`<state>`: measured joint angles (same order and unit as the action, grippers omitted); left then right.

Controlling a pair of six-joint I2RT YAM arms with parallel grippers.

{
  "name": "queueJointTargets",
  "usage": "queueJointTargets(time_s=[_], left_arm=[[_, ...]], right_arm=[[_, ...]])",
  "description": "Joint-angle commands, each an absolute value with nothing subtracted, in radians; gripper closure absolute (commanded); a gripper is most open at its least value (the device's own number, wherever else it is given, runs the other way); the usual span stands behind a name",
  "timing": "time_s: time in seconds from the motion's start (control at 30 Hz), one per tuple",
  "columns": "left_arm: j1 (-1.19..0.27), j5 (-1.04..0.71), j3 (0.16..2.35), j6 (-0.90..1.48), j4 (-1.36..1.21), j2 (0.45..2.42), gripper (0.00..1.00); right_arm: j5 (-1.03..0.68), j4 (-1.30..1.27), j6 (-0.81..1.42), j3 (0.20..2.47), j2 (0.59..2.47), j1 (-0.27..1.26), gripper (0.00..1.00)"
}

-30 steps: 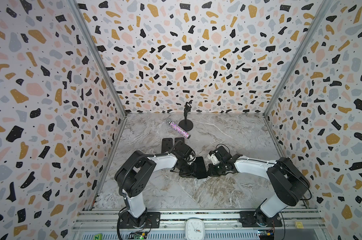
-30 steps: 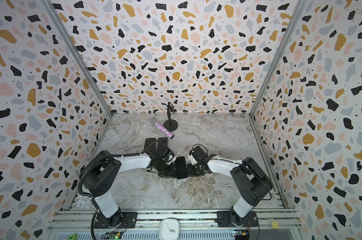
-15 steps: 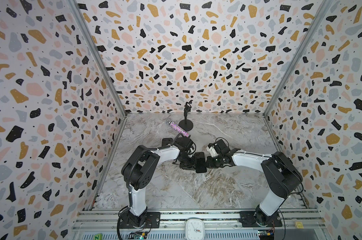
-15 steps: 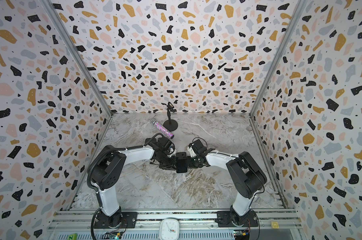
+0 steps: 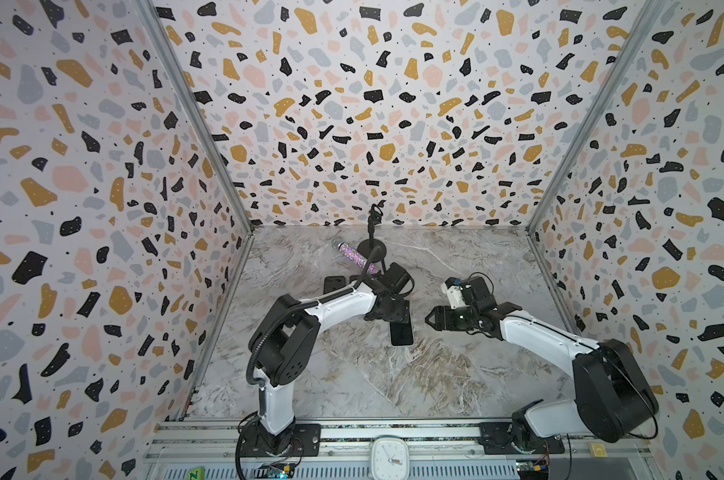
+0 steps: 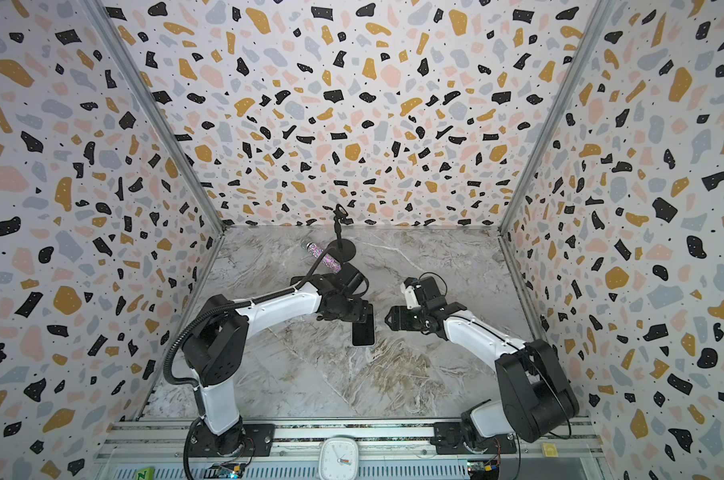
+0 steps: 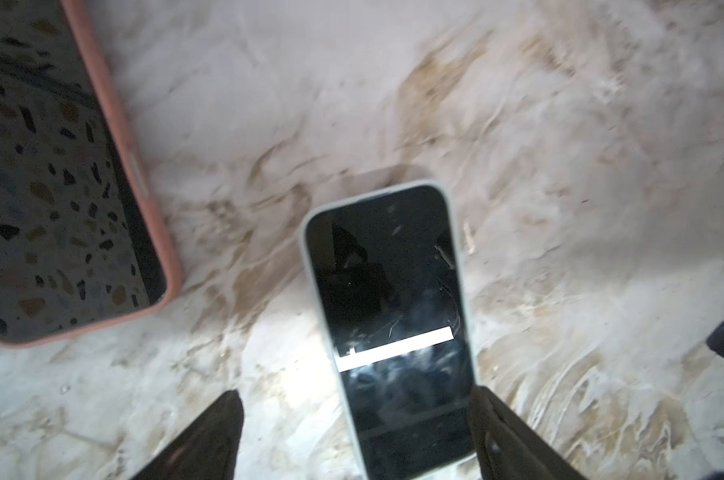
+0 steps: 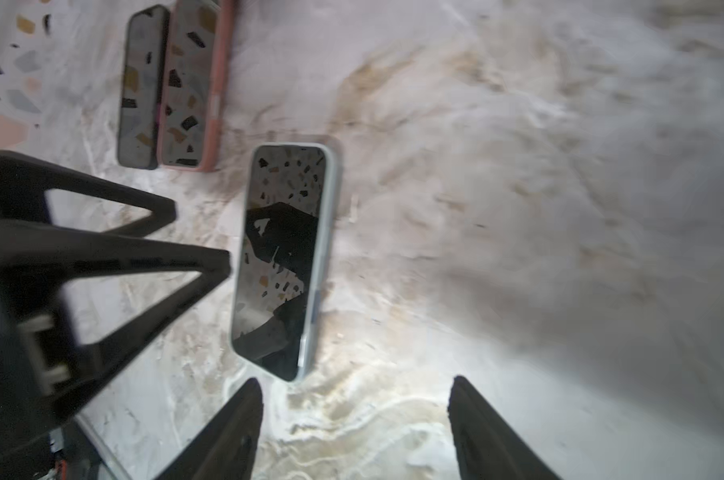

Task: Put the phone into the phone case
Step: 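Open both grippers and lift them up off the cased phone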

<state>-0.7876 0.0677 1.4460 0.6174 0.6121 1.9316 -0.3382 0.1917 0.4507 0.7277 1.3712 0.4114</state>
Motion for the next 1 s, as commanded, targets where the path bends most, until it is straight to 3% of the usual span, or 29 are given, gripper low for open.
queueJointTargets(time_s=[0.0,0.27,0.67,0.83,0.97], left_arm=[[-0.828,0.213,1.528,0.691,0.759,2.009,0.12],[-0.887,0.196,1.587,0.786,0.815,2.085,0.00],[-0.906,0.087,1.508,0.815,0.717,2.112,0.00],[-0.894,0.169,1.556,0.796,0.770,2.126,0.13],[-0.870,0.188,1.576,0.784,0.770,2.132,0.19]], right_arm=[[-0.350,0.189,0.438,0.696,1.310,0.391,0.22],[-0.404,0.175,0.425,0.646,1.270,0.350,0.19],[-0.445,0.161,0.417,0.637,1.282,0.334,0.18],[-0.458,0.152,0.424,0.637,1.293,0.334,0.17],[-0.459,0.157,0.423,0.645,1.298,0.334,0.17]])
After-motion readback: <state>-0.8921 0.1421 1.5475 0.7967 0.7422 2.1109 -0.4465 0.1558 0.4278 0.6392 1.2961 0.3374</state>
